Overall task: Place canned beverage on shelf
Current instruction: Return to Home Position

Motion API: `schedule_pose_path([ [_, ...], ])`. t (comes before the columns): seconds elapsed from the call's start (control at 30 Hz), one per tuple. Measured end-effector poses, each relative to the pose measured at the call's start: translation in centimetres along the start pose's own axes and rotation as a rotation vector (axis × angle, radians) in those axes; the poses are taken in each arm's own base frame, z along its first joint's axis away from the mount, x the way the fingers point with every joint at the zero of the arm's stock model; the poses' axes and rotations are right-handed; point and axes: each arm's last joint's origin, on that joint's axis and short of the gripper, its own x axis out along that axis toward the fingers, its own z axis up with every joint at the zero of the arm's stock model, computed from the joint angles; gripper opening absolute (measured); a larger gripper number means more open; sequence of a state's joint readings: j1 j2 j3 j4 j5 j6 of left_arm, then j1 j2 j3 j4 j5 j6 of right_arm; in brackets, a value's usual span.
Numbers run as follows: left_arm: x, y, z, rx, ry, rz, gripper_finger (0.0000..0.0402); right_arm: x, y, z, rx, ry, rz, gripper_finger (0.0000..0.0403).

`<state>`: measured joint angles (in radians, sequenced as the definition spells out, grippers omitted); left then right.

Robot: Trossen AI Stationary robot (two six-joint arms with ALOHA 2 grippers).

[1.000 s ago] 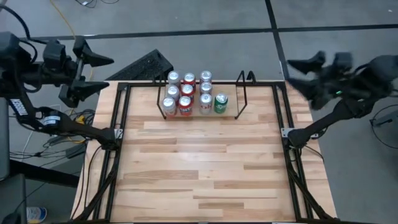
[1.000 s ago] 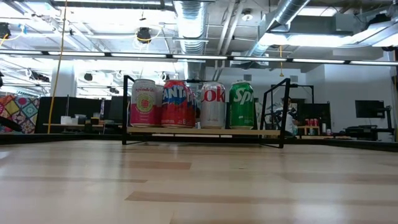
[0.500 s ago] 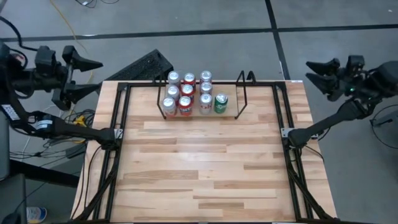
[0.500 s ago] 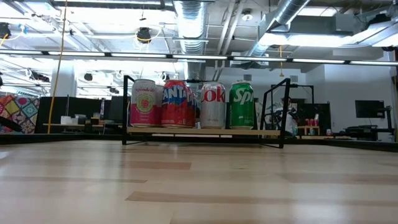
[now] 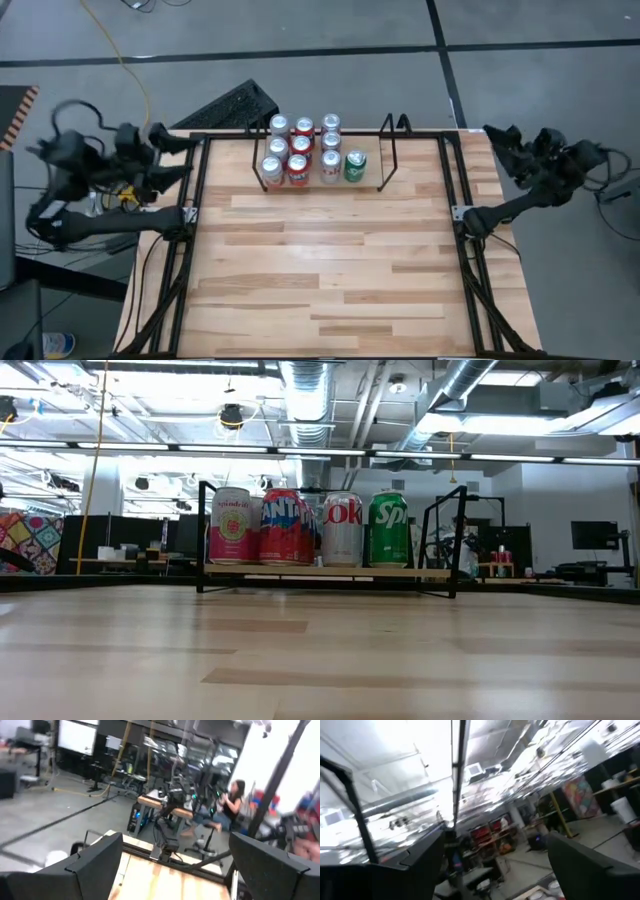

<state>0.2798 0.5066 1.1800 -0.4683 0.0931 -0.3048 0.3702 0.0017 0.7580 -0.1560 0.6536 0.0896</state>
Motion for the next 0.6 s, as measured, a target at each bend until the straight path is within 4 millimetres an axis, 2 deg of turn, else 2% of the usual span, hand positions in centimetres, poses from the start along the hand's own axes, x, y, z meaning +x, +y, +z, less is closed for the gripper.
schedule_pose_path([
  [0.1, -1.1, 1.0, -2.9, -0.097, -0.057, 0.055, 0.035, 0.5, 0.2, -1.6, -0.072, 0.014, -0.024, 0.0329],
  [0.13, -1.3, 1.3, -3.8, -0.122, -0.072, 0.062, 0.035, 0.5, 0.3, -1.6, -0.079, 0.009, -0.013, 0.0329],
  [0.4, -4.6, 3.3, -10.7, -0.236, -0.174, 0.078, 0.035, 0.8, 0.2, -3.9, -0.075, 0.041, -0.062, 0.0329],
  [0.53, -3.8, 4.3, -13.3, -0.267, -0.106, 0.116, 0.035, 1.2, 0.2, -6.7, -0.051, 0.103, -0.071, 0.0329],
  [0.6, -2.8, 4.5, -13.7, -0.253, -0.103, 0.107, 0.035, 1.3, 0.1, -8.0, -0.01, 0.113, -0.081, 0.0329],
])
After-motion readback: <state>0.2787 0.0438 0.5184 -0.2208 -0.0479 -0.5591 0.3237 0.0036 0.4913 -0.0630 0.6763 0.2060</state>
